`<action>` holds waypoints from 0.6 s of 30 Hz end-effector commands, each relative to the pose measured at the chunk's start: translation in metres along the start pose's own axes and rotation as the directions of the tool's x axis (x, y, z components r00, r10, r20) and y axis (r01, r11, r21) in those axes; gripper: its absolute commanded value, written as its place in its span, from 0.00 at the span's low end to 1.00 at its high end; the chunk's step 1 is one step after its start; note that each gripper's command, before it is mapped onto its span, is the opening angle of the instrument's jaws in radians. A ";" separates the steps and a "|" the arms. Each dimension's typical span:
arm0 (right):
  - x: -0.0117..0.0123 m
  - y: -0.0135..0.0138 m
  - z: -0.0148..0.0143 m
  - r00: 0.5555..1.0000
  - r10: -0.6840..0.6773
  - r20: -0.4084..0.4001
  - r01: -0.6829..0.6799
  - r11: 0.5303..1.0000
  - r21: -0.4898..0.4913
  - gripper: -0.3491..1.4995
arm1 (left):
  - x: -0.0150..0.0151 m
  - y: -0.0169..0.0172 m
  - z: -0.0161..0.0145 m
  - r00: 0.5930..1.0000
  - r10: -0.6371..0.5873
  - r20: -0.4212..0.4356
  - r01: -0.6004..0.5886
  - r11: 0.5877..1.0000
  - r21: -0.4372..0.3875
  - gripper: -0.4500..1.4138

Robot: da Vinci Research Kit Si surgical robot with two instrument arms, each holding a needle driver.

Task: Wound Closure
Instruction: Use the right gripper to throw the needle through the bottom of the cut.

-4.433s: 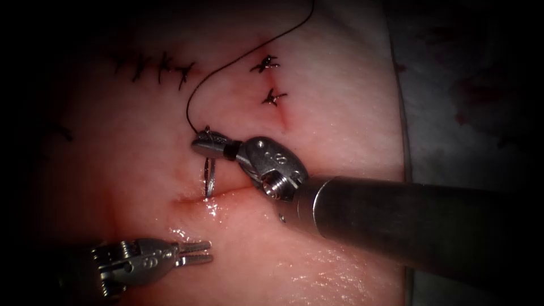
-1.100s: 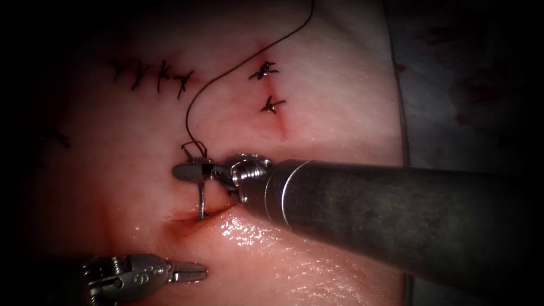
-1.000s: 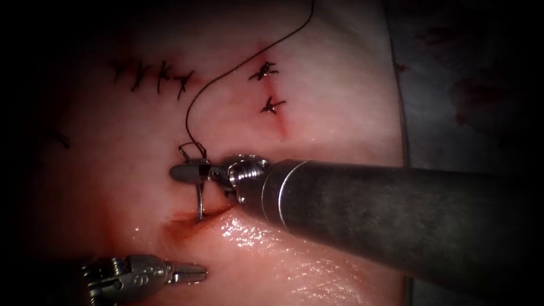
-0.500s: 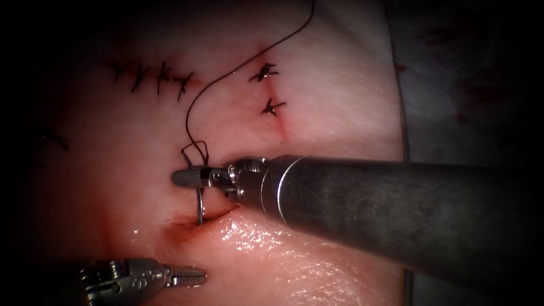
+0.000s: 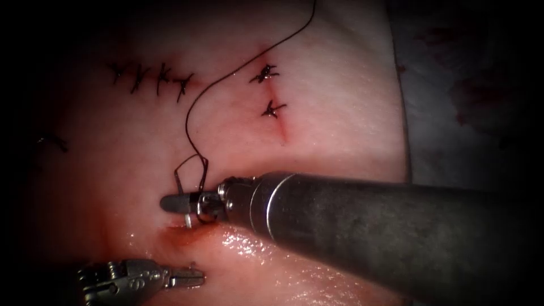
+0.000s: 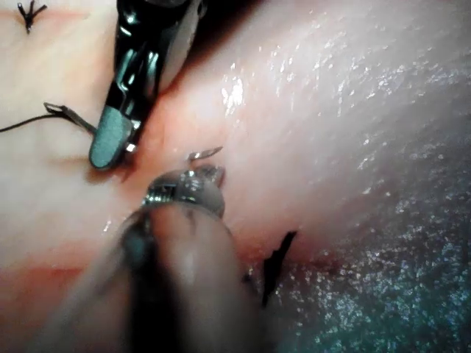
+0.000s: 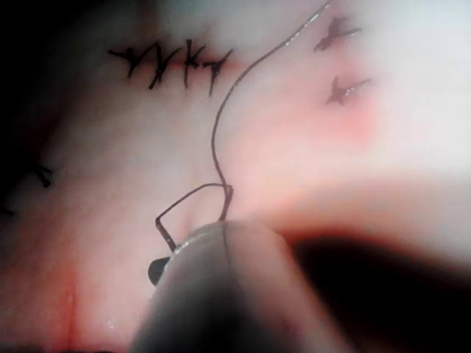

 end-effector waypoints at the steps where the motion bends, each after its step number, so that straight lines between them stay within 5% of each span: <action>1: 0.0005 0.0002 0.0009 1.000 0.000 -0.002 0.000 1.000 -0.001 0.00 | 0.0000 0.0000 0.0008 1.000 0.001 -0.001 -0.001 1.000 0.000 0.03; 12: -0.0003 0.0003 0.0002 1.000 0.005 -0.015 -0.005 1.000 -0.007 0.00 | 0.0001 -0.0001 0.0006 1.000 -0.001 -0.002 0.001 1.000 -0.005 0.01; 18: 0.0007 -0.0007 0.0000 0.990 -0.135 -0.030 0.137 0.988 0.076 0.00 | 0.0003 0.0003 0.0003 1.000 -0.003 -0.001 0.003 1.000 -0.004 0.01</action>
